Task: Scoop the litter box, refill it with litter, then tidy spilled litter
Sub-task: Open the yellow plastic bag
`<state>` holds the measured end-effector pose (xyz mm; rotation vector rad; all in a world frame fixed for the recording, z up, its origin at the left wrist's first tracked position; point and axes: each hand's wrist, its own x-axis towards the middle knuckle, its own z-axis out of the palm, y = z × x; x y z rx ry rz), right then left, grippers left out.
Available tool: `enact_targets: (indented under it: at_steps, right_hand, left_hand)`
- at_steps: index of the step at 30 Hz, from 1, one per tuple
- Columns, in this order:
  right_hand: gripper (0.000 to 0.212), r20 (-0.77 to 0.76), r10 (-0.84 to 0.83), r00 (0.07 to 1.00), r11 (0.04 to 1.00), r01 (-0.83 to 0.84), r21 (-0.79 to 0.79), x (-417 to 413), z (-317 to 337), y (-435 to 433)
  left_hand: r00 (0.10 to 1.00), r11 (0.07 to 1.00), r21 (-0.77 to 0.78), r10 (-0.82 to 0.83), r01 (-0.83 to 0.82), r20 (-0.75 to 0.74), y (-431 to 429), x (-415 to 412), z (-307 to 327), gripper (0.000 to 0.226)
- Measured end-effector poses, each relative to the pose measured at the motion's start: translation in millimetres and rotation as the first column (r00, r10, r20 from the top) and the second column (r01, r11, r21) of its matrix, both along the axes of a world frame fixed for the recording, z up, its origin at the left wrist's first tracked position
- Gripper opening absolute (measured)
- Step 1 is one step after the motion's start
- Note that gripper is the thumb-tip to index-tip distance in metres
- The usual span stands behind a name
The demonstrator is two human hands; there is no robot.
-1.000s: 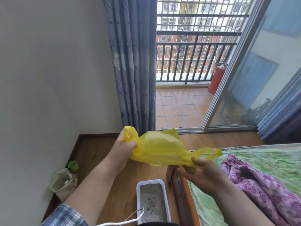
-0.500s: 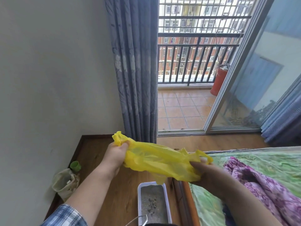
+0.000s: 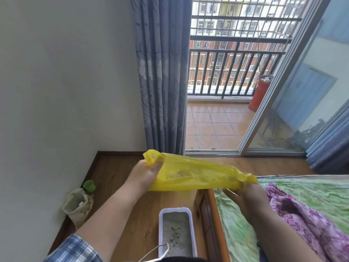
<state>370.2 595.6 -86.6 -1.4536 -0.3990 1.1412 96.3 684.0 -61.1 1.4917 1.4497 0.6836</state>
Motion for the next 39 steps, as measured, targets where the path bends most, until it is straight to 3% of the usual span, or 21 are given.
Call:
enact_targets:
  at_steps: [1,2,5,9,12,14,18,21,22,24,26,28,30,32,34,35,37,38,39]
  right_hand:
    - [0.012,-0.159,-0.031,0.987,0.998,0.040,0.056,2.5,0.0,2.4]
    - [0.020,-0.335,-0.049,0.941,0.992,0.085,0.094,1.3,4.3,3.0]
    - [0.010,-0.562,0.009,0.827,0.992,0.065,0.112,-3.7,13.3,2.9]
    - [0.012,-0.444,0.244,0.862,0.970,-0.221,0.104,-18.9,21.2,-6.9]
    - [0.019,-0.401,0.317,0.859,0.942,-0.335,0.027,-30.2,17.2,-6.0]
    - [0.021,-0.381,0.337,0.861,0.932,-0.361,0.008,-44.5,15.6,-4.0]
    - [0.050,-0.433,0.365,0.824,0.929,-0.357,0.102,-81.8,13.6,6.9]
    - [0.036,-0.488,0.309,0.817,0.947,-0.310,0.080,-107.3,7.9,14.7]
    - [0.043,-0.491,0.300,0.818,0.951,-0.297,0.086,-117.4,3.9,17.7]
    - [0.056,-0.493,0.321,0.808,0.944,-0.315,0.099,-136.6,-7.5,22.6]
    - [0.027,-0.487,0.353,0.799,0.933,-0.339,0.120,-156.7,-12.1,23.2]
    - [0.026,-0.495,0.403,0.770,0.911,-0.387,0.140,-179.4,-10.5,21.4]
    - [0.037,-0.505,0.425,0.751,0.897,-0.427,0.119,-196.8,-14.0,17.5]
    - [0.034,-0.439,0.449,0.778,0.873,-0.487,0.031,-210.7,-18.2,14.3]
    - [0.051,-0.193,0.582,0.790,0.782,-0.609,-0.135,-217.7,-29.9,13.0]
    - [0.056,-0.005,0.664,0.748,0.721,-0.642,-0.262,-220.0,-35.3,12.2]
    - [0.029,0.378,0.721,0.581,0.690,-0.552,-0.468,-220.0,-46.5,11.5]
    - [0.011,0.488,0.702,0.519,0.712,-0.500,-0.493,-217.9,-50.6,11.3]
    - [0.010,0.548,0.684,0.482,0.729,-0.474,-0.493,-216.1,-52.4,10.9]
  left_hand:
    - [0.997,1.000,0.028,-0.007,0.009,-0.073,-0.6,-1.5,-4.4,0.084]
    - [0.993,0.999,0.036,0.001,0.003,-0.119,-0.9,-2.1,-9.6,0.084]
    - [0.990,0.994,-0.041,0.093,-0.098,-0.103,1.3,-4.2,-26.0,0.052]
    - [0.940,0.933,-0.265,0.294,-0.243,0.173,-2.5,-14.2,-29.3,0.043]
    - [0.796,0.837,-0.468,0.478,-0.284,0.371,-0.7,-35.6,-29.8,0.037]
    - [0.701,0.790,-0.570,0.539,-0.227,0.468,0.1,-54.6,-28.1,0.041]
    - [0.627,0.768,-0.639,0.520,-0.045,0.580,-3.5,-97.4,-26.8,0.044]
    - [0.629,0.817,-0.553,0.347,0.161,0.695,-8.3,-134.6,-27.9,0.035]
    - [0.669,0.835,-0.513,0.265,0.201,0.694,-7.9,-146.9,-33.7,0.035]
    - [0.804,0.879,-0.453,0.158,0.150,0.573,-8.3,-166.4,-45.0,0.036]
    - [0.925,0.934,-0.356,0.166,-0.036,0.342,-9.7,-180.6,-55.9,0.027]
    - [0.963,0.942,-0.236,0.260,-0.236,0.074,-9.7,-192.5,-63.3,0.017]
    - [0.924,0.913,-0.153,0.359,-0.377,-0.133,-9.8,-203.7,-69.9,0.030]
    - [0.880,0.864,-0.171,0.462,-0.474,-0.106,-7.5,-216.5,-77.5,0.042]
    - [0.803,0.782,-0.276,0.593,-0.558,0.057,-4.5,-225.3,-82.7,0.048]
    - [0.765,0.751,-0.346,0.631,-0.562,0.128,-4.4,-224.7,-83.0,0.049]
    - [0.718,0.725,-0.471,0.654,-0.503,0.239,-4.7,-217.8,-80.5,0.040]
    - [0.693,0.719,-0.542,0.651,-0.434,0.310,-4.9,-212.5,-75.8,0.029]
    - [0.656,0.719,-0.606,0.643,-0.341,0.395,-4.0,-208.6,-72.4,0.025]
